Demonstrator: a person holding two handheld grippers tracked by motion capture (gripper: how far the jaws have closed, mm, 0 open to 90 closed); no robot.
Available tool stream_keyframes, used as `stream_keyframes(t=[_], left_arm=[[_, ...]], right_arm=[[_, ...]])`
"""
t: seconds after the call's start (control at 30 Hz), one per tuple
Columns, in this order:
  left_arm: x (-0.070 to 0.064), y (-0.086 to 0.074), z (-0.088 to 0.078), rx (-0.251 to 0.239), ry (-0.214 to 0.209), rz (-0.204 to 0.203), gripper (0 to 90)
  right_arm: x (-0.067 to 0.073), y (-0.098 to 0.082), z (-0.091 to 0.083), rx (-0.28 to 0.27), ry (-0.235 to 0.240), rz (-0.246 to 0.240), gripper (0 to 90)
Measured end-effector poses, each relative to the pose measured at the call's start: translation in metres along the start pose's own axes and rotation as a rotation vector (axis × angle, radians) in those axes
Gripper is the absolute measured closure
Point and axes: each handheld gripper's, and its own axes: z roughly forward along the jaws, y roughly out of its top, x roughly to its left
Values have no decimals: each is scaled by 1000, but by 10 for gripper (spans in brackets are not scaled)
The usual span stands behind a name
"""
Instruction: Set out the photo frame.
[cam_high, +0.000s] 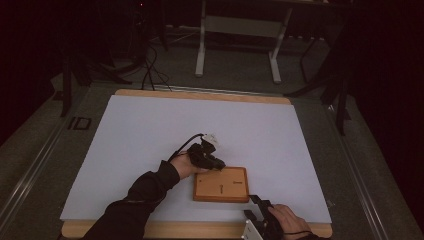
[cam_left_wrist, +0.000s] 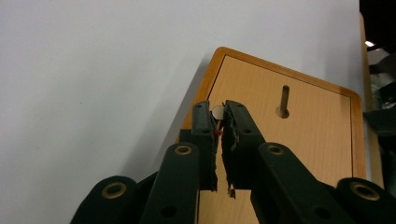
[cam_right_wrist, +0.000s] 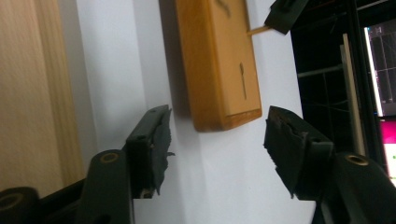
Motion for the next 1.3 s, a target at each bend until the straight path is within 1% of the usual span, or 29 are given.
stream_keyframes(t=[0.03, 0.07, 0.1, 0.13, 0.2, 0.37, 0.4, 0.47, 0.53, 0.63, 0.77, 0.83, 0.9, 1.0, 1.1, 1.17, 1.2, 1.23, 1.27, 1.3], left_arm=[[1, 0, 0, -3, -2, -5, 838], [1, 0, 0, -2, -5, -4, 838], [1, 0, 0, -3, -7, -5, 838], [2, 0, 0, -5, -8, -10, 838], [2, 1, 0, 0, -11, -11, 839], [3, 1, 0, -3, -15, -18, 839], [4, 1, 0, -2, -16, -17, 839], [4, 1, 0, 1, -15, -17, 839], [4, 1, 0, 5, -18, -15, 839], [5, 2, 0, 7, -22, -17, 838], [4, 2, 0, 9, -21, -17, 838], [5, 2, 0, 7, -23, -24, 838], [5, 2, 0, 6, -23, -29, 839], [5, 2, 0, 5, -24, -27, 838], [4, 2, 0, 7, -21, -19, 837], [4, 2, 0, 12, -23, -7, 835], [4, 2, 0, 15, -27, -9, 831], [3, 2, 0, 15, -25, -2, 825], [2, 2, 0, 18, -15, 4, 814], [2, 2, -1, 14, -1, 5, 771]], right_arm=[[1, 0, 2, 10, -13, -20, 410], [2, -1, 4, 11, -12, -29, 434], [3, -1, 5, 8, -27, -44, 451], [4, -2, 6, 6, -46, -68, 459], [8, -3, 11, 5, -86, -132, 492], [11, -3, 21, 14, -104, -202, 539], [12, -3, 23, 15, -114, -217, 560], [13, -3, 25, 12, -119, -236, 587], [14, -3, 26, 9, -138, -256, 602], [15, -1, 28, 6, -152, -273, 616], [16, -1, 31, 2, -157, -283, 626], [16, 0, 31, -5, -162, -272, 634], [16, 1, 31, -7, -170, -278, 658], [17, 0, 31, -10, -170, -284, 664], [18, 0, 31, -10, -170, -287, 668], [18, -1, 31, -15, -164, -286, 667], [18, -1, 31, -16, -157, -292, 667], [18, -1, 31, -15, -158, -296, 666], [18, -1, 31, -15, -154, -299, 666], [18, -1, 31, -15, -151, -299, 666]])
